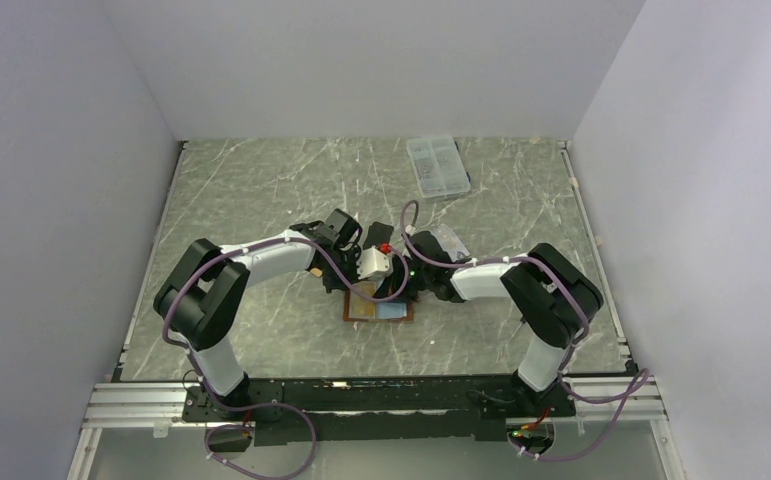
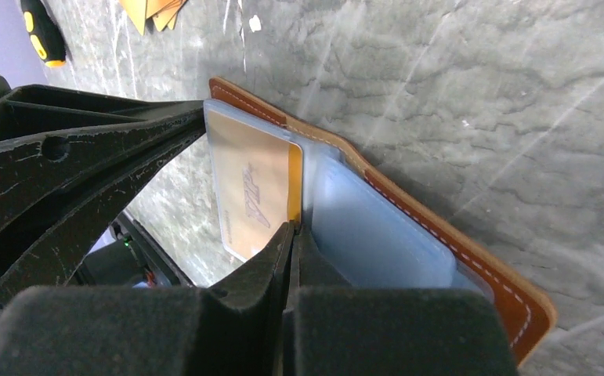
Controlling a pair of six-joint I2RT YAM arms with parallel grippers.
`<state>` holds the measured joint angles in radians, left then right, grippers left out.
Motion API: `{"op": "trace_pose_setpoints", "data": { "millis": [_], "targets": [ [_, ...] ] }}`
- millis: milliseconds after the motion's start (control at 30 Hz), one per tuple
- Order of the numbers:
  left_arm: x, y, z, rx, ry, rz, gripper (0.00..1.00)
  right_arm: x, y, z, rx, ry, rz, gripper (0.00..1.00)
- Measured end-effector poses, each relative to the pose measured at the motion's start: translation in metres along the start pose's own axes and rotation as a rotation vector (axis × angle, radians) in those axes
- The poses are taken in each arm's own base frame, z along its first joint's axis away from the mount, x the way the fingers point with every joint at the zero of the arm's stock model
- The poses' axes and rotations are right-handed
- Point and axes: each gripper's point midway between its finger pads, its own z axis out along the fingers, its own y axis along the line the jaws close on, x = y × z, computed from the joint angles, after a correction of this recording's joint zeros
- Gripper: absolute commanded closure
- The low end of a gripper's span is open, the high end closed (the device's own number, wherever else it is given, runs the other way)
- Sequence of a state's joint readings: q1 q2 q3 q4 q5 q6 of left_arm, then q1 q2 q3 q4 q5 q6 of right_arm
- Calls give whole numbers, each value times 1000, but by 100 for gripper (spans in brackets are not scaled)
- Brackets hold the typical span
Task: Put the credit cards into the card holder
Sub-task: Insert the credit card into the card holder.
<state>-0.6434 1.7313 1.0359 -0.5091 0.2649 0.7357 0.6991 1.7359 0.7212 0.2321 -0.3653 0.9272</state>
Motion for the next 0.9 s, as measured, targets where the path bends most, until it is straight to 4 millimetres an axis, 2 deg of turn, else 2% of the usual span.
{"op": "trace_pose_setpoints", "data": {
  "millis": [333,667,900],
  "targets": [
    [0,0,0,-2,-2,1,91,3,1,4,9,17,-1,100],
    [-1,-1,0,-1,-12,3,92,-18,-9,-12,24,-48,24,99],
    [-1,-2,0,0,-14,3,92,-12,-7,-10,27,-35,15,99]
  ]
}}
